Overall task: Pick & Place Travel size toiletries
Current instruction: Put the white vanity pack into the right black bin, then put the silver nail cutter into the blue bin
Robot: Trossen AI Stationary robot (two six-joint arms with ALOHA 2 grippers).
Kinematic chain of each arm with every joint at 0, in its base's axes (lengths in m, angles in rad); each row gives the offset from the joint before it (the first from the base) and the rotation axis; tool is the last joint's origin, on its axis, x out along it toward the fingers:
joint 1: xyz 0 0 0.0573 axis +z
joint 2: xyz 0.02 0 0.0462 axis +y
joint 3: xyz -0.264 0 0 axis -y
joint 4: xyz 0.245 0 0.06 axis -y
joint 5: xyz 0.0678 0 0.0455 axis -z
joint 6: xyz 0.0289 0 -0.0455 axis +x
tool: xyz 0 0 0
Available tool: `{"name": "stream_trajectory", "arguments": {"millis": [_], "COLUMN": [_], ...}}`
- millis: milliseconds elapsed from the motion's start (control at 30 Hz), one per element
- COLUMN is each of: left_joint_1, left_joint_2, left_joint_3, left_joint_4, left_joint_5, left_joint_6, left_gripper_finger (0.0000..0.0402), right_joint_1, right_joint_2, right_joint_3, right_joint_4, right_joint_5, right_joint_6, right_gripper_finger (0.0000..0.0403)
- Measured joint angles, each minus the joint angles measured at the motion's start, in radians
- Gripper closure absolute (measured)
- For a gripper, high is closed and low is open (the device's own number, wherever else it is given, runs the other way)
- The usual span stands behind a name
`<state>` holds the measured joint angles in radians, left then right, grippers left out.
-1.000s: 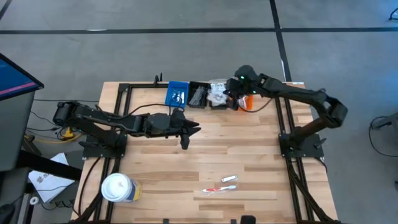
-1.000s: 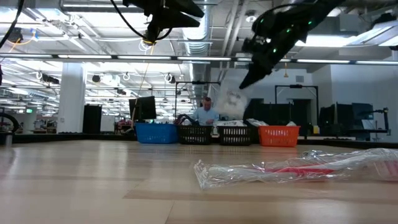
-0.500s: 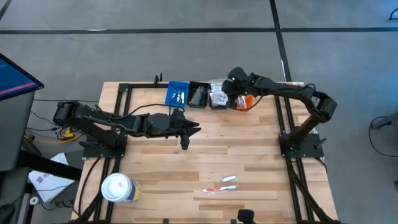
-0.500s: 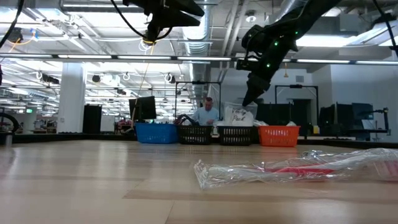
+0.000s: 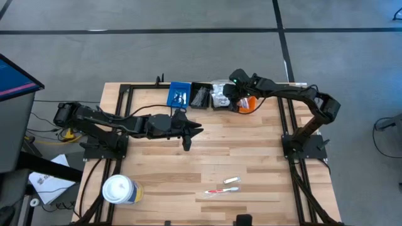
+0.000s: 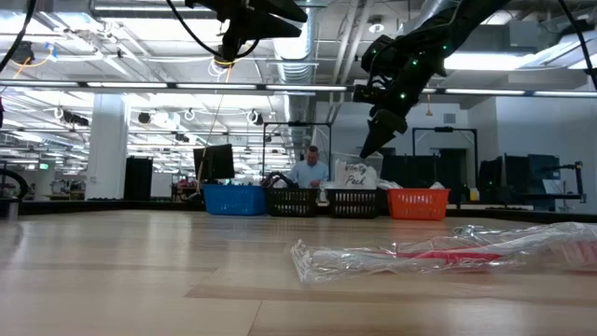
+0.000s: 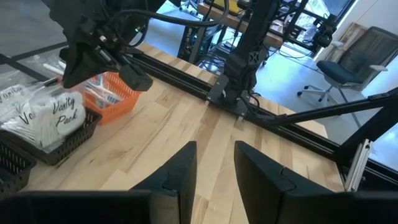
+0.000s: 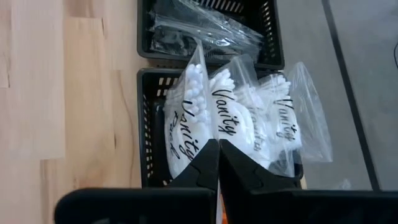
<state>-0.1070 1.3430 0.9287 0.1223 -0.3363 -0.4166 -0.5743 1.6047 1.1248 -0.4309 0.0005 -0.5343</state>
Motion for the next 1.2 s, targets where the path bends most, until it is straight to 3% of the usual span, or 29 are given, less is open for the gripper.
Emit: {"name": "stream_trajectory", "arguments": {"millis": [367, 667, 800, 1200], "left_joint_1": [0.000, 0.000, 0.000, 0.000], "left_joint_2": [0.000, 0.000, 0.000, 0.000], "left_joint_3": [0.000, 0.000, 0.000, 0.000], "left_joint_4": [0.003, 0.006, 0.006, 0.006], "left_joint_5": [0.000, 0.000, 0.000, 0.000], "left_joint_6": [0.001, 0.001, 0.001, 0.001], "left_gripper_finger": [0.0300, 0.0300, 0.0300, 0.0300], "right_joint_1": [0.000, 0.004, 0.017, 0.086], "right_joint_2": [0.084, 0.066, 0.056, -0.048], "right_joint_3": [0.000, 0.001, 0.001, 0.000], "right_joint_4": [0.001, 0.043, 0.066, 0.132], "right_joint_5": [0.004, 0.007, 0.008, 0.053], "right_joint_6": [0.003, 0.002, 0.003, 0.043], "right_gripper_finger": [0.0403, 0.0390, 0.0345, 0.0161]}}
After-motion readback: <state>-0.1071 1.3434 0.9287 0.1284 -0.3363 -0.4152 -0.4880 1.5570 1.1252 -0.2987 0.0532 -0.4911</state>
